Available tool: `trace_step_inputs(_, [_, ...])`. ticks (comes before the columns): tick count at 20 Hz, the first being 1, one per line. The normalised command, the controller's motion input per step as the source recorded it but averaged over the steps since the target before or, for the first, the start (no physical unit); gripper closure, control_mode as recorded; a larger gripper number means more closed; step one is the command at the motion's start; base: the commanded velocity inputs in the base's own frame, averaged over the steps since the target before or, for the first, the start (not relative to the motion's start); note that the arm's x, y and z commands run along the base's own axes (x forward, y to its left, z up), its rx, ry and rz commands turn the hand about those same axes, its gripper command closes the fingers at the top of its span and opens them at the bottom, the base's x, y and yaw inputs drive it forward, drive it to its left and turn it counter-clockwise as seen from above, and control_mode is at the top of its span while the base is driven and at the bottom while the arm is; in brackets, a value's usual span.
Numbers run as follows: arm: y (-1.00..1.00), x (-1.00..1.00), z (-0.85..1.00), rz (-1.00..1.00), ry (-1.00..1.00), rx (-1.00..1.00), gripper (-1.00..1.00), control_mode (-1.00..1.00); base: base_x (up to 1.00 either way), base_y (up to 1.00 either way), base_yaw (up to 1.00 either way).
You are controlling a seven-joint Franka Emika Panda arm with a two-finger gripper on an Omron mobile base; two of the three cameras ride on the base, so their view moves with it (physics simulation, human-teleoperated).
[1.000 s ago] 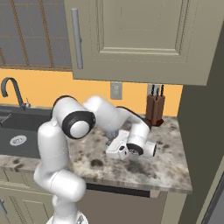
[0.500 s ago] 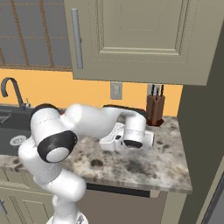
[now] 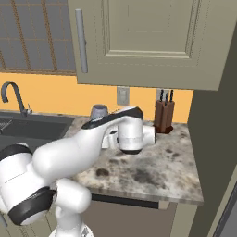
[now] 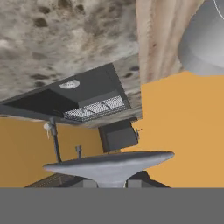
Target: Retrieve the wine glasses from the counter and place one next to each plate.
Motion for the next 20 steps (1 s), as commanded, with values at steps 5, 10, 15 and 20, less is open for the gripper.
trace_step_inputs(5, [0.00, -0.56, 0.51, 0.00, 0.00, 0.00, 1.00, -1.00, 0.00, 0.00, 0.00])
trace_step_inputs(10, [0.00, -0.62, 0.55, 0.00, 0.02, 0.00, 1.00, -1.00, 0.00, 0.00, 0.00])
trace_step_inputs(15, [0.03, -0.68, 0.64, 0.00, 0.00, 0.00, 1.00, -1.00, 0.00, 0.00, 0.00])
trace_step_inputs(20, [0.18, -0.93, 0.55, 0.00, -0.08, 0.00, 1.00, -1.00, 0.00, 0.00, 0.00])
